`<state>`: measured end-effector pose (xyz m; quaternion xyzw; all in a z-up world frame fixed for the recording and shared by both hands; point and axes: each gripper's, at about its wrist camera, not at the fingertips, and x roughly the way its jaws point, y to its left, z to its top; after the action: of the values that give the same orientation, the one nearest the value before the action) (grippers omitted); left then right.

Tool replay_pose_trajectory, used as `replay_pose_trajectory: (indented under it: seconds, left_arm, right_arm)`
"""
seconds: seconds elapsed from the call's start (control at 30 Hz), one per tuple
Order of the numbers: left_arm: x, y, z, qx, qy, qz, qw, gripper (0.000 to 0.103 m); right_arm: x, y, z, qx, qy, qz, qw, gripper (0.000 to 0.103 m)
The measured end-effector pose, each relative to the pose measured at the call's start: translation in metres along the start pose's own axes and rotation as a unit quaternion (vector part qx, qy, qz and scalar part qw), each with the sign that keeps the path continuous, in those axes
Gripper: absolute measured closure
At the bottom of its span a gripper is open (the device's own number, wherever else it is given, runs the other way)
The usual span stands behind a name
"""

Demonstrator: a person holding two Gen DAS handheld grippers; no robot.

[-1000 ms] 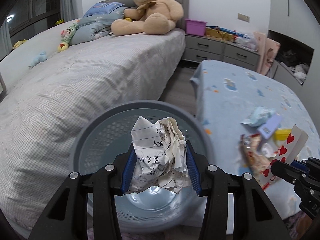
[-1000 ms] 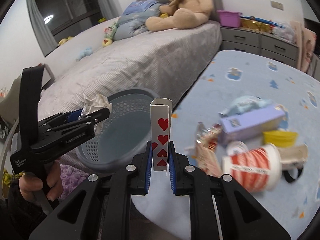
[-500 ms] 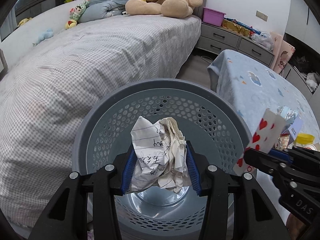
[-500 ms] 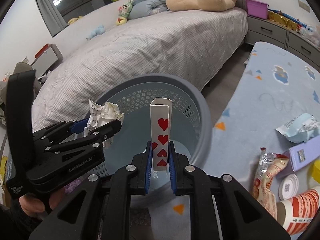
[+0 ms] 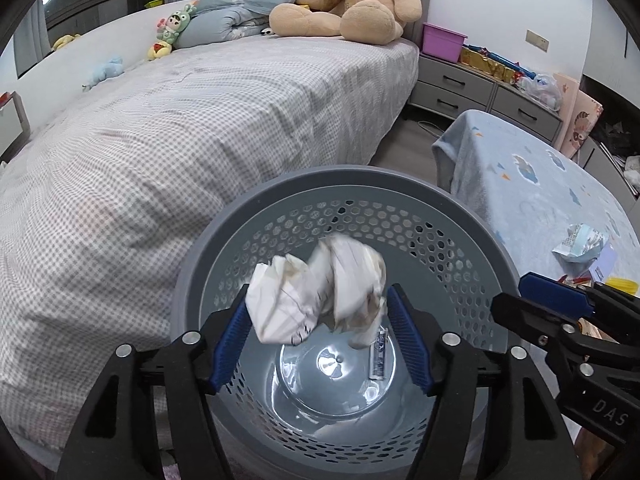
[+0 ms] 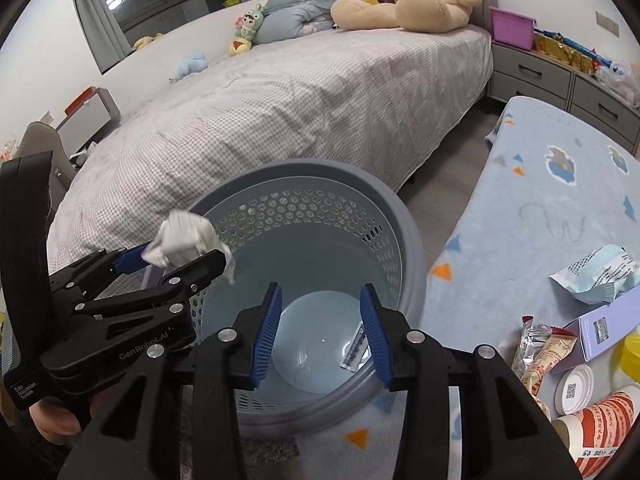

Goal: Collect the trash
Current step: 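Carry paper and card over the grey wastebasket and open both tools to drop them, then move both tools back toward the trash on the table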

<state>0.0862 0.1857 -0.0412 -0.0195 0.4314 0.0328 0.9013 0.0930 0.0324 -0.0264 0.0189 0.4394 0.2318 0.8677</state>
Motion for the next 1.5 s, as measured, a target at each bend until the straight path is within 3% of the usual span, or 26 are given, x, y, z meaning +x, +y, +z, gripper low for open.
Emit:
replay_pose_trajectory:
  seconds: [0.8, 1.5]
  left_arm:
    - [0.001, 0.004, 0.000, -0.009, -0.002, 0.006, 0.9999, 0.033]
    - [-0.008, 0.001, -0.005, -0.017, -0.015, -0.010, 0.9997, 0.029]
  right_arm:
    - [-0.005, 0.001, -0.002, 0.011, -0.007, -0.001, 1.000, 0.060]
    - [-0.034, -0.003, -0.025, 0.027, -0.019, -0.022, 0.999, 0.040]
